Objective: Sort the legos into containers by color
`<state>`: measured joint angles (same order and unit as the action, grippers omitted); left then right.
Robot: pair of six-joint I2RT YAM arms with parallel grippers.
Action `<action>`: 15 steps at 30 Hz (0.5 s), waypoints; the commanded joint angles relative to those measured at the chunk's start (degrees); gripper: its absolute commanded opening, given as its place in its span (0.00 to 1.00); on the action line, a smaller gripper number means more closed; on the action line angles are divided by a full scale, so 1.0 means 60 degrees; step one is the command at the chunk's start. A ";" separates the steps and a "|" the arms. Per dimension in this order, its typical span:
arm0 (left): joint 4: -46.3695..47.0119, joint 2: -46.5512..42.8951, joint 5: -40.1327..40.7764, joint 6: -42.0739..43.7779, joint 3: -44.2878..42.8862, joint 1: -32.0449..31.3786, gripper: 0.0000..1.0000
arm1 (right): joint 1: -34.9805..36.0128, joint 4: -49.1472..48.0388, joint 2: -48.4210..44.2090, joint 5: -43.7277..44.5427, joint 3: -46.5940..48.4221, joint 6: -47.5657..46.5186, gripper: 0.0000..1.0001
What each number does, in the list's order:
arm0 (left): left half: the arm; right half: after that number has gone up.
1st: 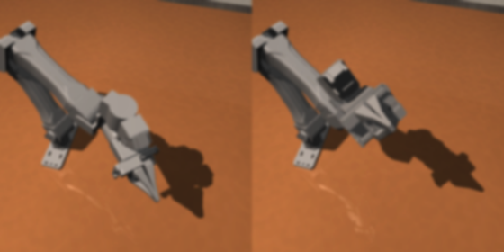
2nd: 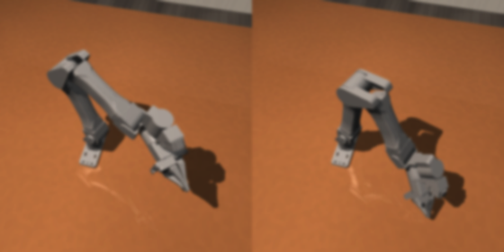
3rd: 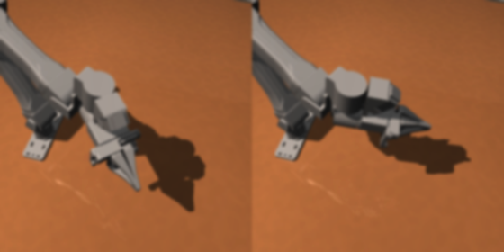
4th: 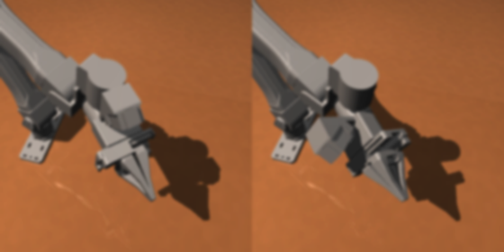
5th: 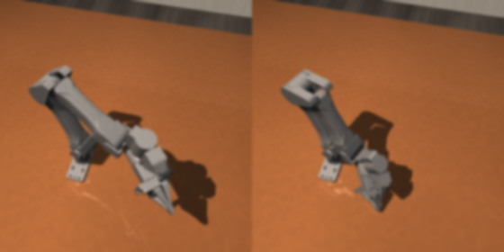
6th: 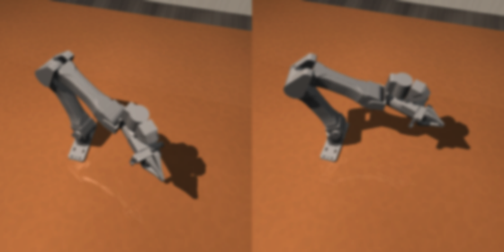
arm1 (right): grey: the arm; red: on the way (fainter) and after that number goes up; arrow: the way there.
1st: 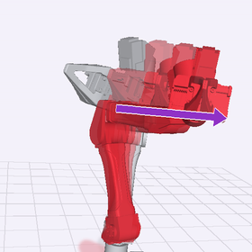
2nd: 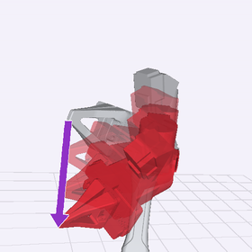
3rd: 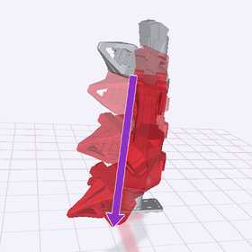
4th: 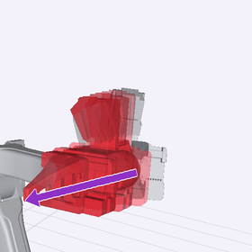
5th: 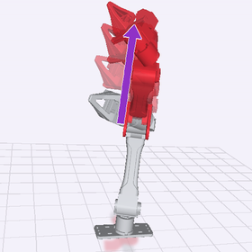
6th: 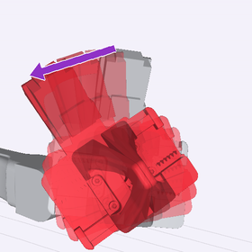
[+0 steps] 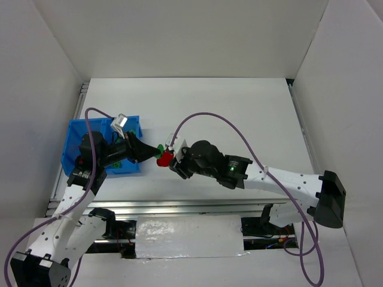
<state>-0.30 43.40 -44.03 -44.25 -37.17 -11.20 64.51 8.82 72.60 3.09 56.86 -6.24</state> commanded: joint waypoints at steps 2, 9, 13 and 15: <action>-0.1574 -0.0055 0.1738 0.0738 -0.1128 -0.0081 0.00 | 0.0029 -0.1206 -0.0044 0.0700 0.0045 0.0059 0.02; -0.3683 0.0222 0.6731 0.0901 -0.2257 -0.0067 0.00 | -0.0161 -0.1236 -0.0088 0.0949 -0.0292 0.0205 0.02; -0.3803 0.0749 0.8945 0.0550 -0.2155 0.0036 0.00 | -0.0161 -0.1089 -0.0249 0.0891 -0.0307 0.0205 0.02; -0.3745 0.1276 0.9285 0.0447 -0.2213 0.0123 0.05 | -0.0161 -0.1031 -0.0351 0.0789 -0.0307 0.0205 0.02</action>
<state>-21.06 48.01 0.43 -40.80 -49.41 -11.18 63.70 4.80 72.60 7.33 55.02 -5.52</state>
